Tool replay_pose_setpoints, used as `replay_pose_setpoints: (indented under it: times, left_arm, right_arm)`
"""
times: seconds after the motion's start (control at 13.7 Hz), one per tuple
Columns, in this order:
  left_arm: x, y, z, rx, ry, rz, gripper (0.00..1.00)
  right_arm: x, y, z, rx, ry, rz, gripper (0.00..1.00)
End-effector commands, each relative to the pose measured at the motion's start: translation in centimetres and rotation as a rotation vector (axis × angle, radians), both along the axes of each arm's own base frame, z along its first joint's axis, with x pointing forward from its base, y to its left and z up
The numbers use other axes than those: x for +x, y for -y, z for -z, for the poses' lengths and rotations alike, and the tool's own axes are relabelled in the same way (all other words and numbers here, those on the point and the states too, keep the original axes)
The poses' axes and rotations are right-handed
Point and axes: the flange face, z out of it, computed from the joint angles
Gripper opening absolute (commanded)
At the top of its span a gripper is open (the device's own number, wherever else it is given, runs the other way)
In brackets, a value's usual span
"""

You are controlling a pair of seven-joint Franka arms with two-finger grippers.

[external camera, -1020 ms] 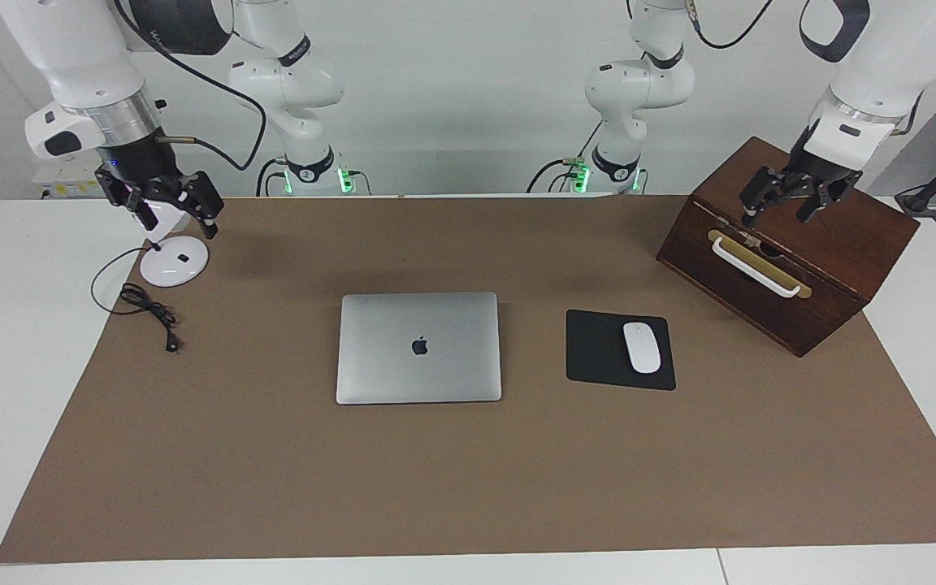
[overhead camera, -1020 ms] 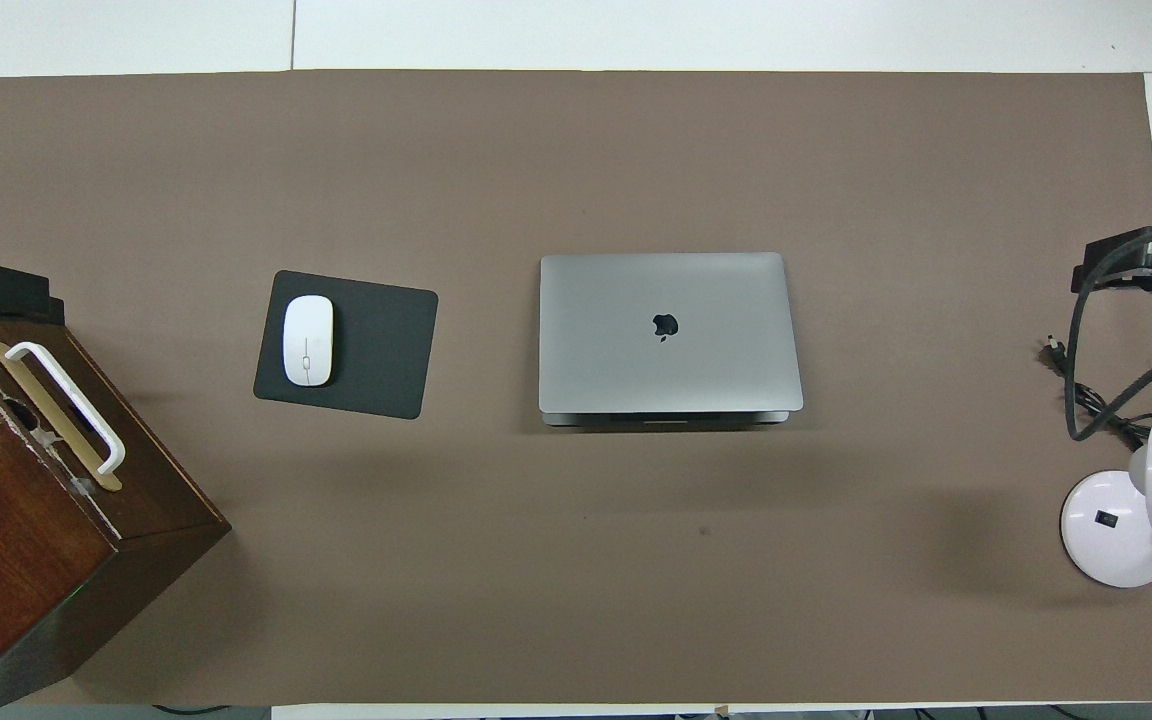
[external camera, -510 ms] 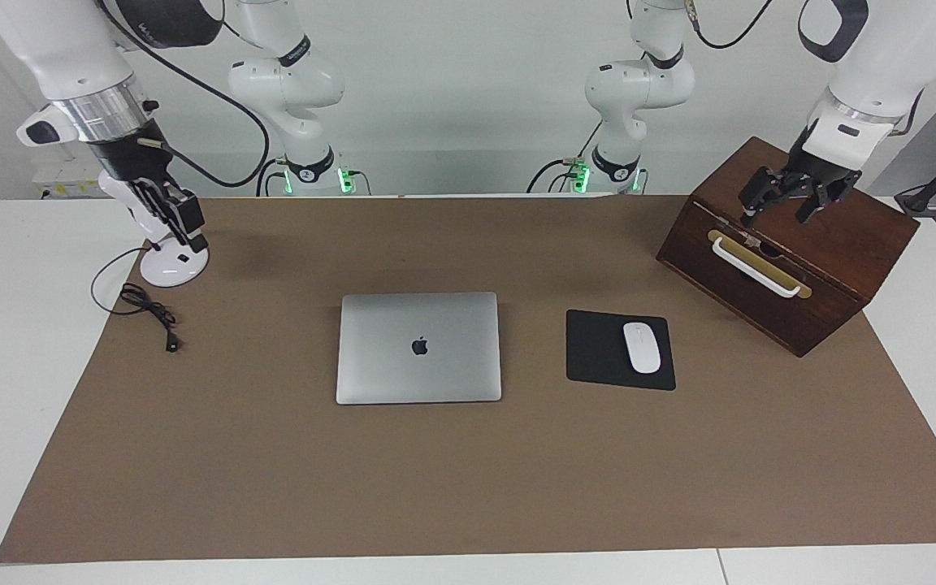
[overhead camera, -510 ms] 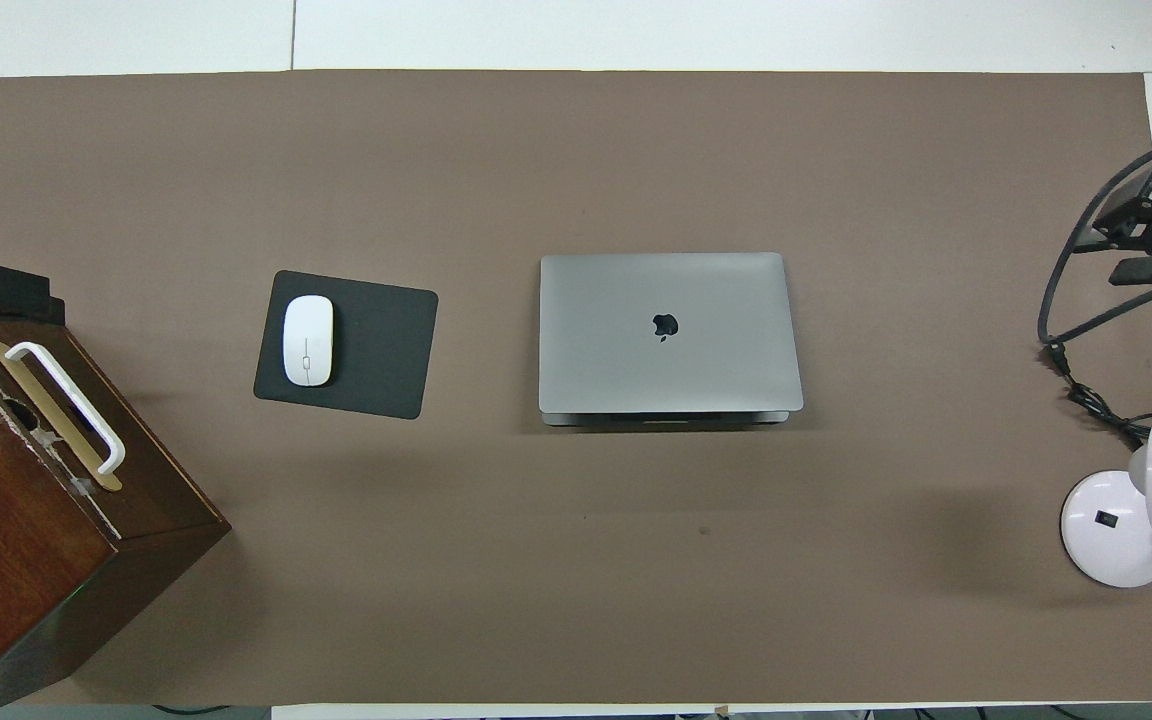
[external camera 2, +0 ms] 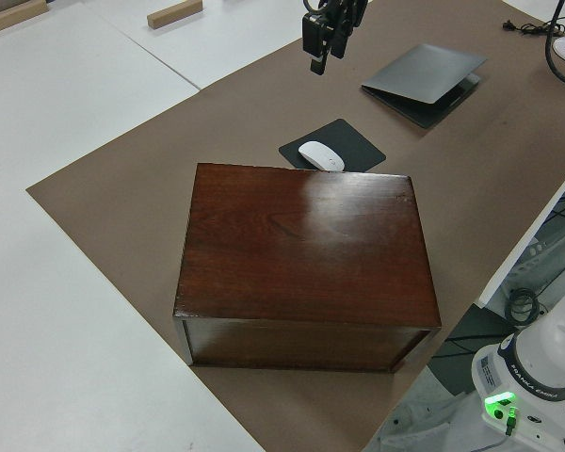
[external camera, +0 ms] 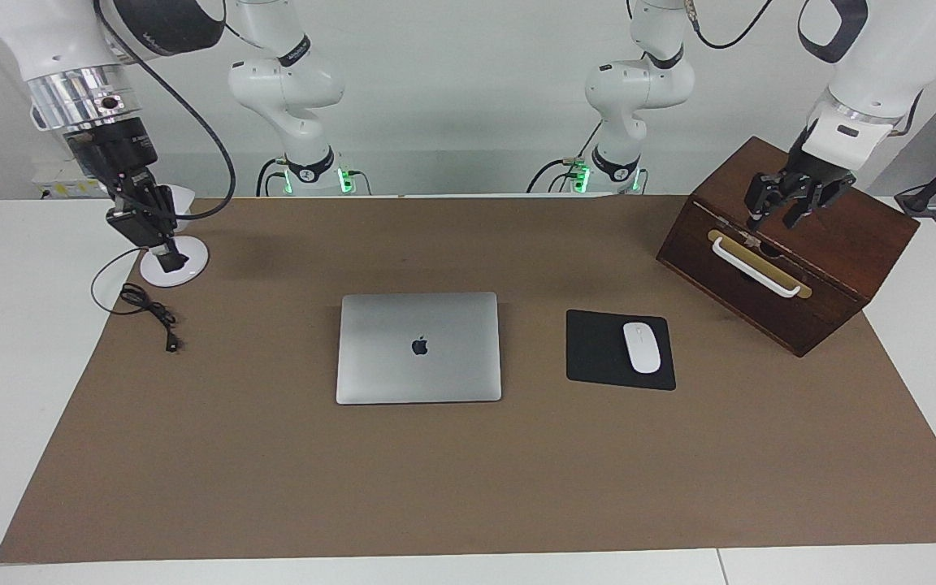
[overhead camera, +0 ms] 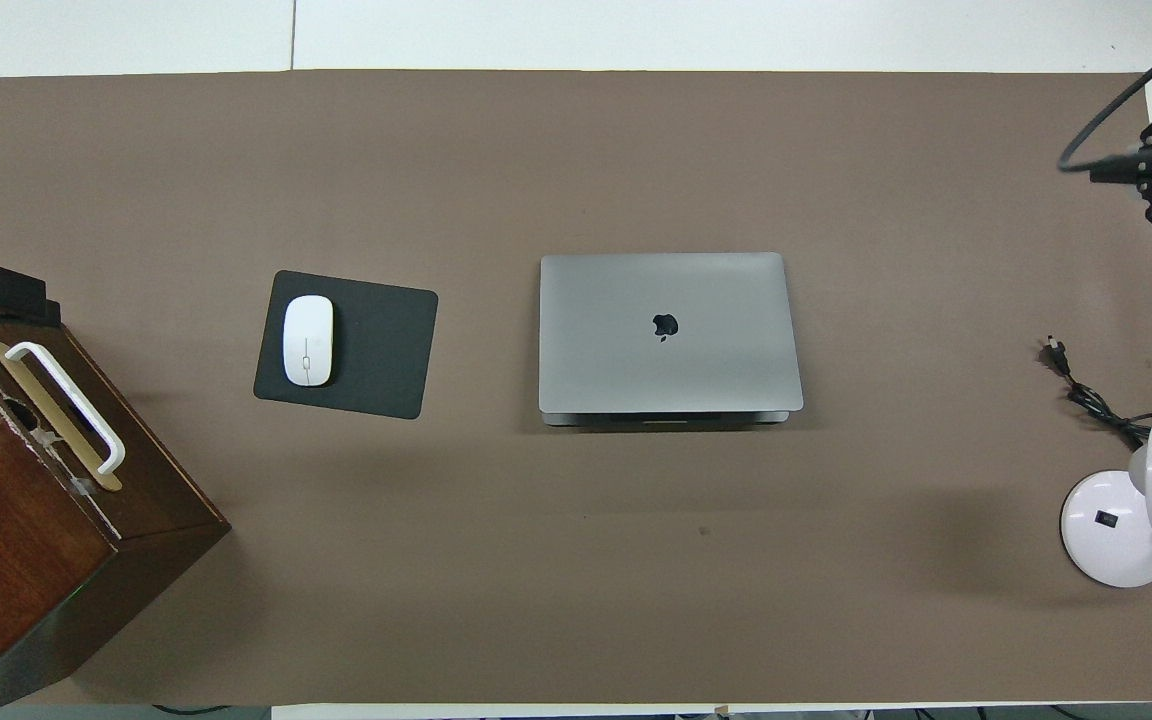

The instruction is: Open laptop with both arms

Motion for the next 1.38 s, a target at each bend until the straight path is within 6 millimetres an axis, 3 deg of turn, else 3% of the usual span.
replay_pose_setpoints:
  times: [0.0,0.29,0.66,1.02,1.31]
  left_arm:
    - [0.0,0.2,0.4,-0.013,0.014,-0.004,0.00]
    - [-0.9,0.6,2.5,-0.022,0.028,0.000,0.00]
    - [-3.8,5.1,7.1,-0.088,0.126,-0.025,0.00]
    - [-6.8,9.0,10.5,-0.149,0.218,0.016,0.00]
    - [-9.1,12.5,14.0,-0.168,0.284,0.078,0.00]
  right_arm:
    - [-2.1,-2.3,2.1,0.115,0.096,0.137,0.00]
    - [-3.7,-4.5,3.6,0.205,0.146,0.232,0.00]
    - [-5.6,-7.5,5.7,0.257,0.152,0.244,0.00]
    - [-10.5,-11.6,7.9,0.229,0.103,0.234,0.00]
    - [-13.9,-12.9,9.3,0.213,0.108,0.220,0.00]
